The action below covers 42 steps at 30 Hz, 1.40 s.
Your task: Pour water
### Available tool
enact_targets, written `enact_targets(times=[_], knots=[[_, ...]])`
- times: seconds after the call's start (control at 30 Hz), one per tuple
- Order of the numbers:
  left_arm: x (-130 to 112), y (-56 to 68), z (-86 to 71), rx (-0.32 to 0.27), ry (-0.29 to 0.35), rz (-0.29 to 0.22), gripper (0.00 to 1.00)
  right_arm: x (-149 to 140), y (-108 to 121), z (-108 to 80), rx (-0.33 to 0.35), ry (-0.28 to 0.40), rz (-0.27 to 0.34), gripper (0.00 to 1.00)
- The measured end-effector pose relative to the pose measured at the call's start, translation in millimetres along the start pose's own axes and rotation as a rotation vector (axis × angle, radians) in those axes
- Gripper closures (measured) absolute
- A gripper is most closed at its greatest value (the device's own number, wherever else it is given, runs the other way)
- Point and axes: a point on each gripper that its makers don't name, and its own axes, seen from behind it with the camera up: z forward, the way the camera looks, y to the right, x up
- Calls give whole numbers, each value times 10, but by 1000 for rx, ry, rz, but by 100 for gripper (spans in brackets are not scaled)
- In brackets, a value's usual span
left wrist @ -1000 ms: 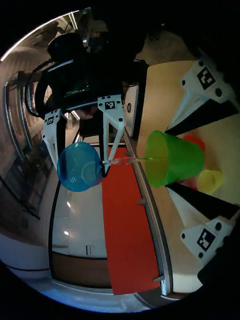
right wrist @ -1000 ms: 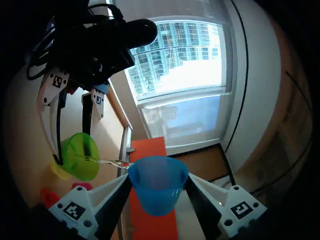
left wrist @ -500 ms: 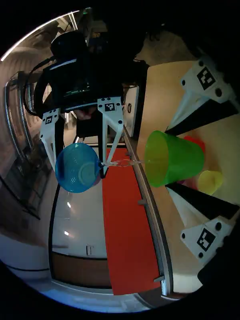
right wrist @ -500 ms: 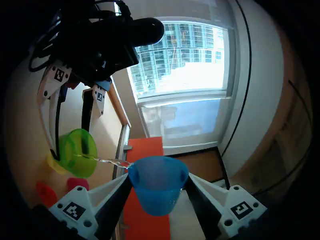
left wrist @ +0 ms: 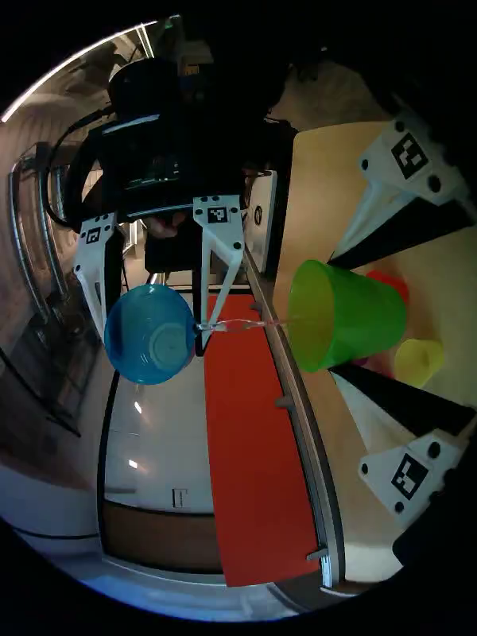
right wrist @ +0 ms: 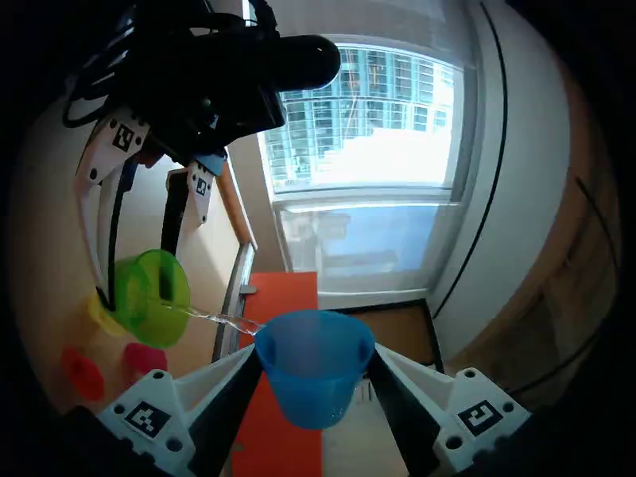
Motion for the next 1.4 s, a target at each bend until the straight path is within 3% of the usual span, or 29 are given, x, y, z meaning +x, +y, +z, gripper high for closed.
enact_targets(times=[0.6,1.0,1.2,1.4], knots=[[52,18,-8,-5,13,-2,17,129,50,-9,7,-3,-91,11],[66,10,-17,-4,19,-6,17,198,41,1,15,-2,-115,11],[73,-7,-14,-2,22,-10,17,203,42,5,18,4,-80,11],[77,-18,-24,1,23,-12,17,179,53,-5,12,16,34,11]])
